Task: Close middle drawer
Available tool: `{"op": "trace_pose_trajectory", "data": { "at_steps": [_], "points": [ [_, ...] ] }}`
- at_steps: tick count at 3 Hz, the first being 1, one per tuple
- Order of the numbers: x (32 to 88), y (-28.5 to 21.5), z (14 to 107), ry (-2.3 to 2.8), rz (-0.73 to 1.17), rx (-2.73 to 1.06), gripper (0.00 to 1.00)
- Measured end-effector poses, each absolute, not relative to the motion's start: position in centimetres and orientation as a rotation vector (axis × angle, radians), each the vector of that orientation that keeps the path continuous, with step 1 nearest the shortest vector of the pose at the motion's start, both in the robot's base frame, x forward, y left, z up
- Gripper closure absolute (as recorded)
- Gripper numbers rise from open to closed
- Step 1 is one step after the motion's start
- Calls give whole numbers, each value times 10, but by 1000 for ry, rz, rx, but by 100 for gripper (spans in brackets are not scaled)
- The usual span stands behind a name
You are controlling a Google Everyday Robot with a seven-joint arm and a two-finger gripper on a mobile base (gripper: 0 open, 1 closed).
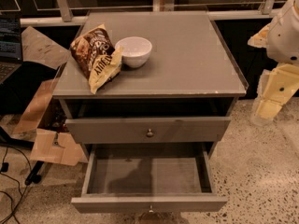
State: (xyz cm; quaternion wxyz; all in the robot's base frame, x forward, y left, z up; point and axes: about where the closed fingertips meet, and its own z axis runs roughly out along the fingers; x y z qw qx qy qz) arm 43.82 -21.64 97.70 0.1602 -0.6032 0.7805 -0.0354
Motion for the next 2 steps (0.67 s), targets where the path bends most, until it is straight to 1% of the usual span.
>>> {"op": "trace_pose_trajectory", "data": {
  "at_steps": [2],
  "points": [
    [435,-215,969,2204,-77,-1668,0]
  ]
}}
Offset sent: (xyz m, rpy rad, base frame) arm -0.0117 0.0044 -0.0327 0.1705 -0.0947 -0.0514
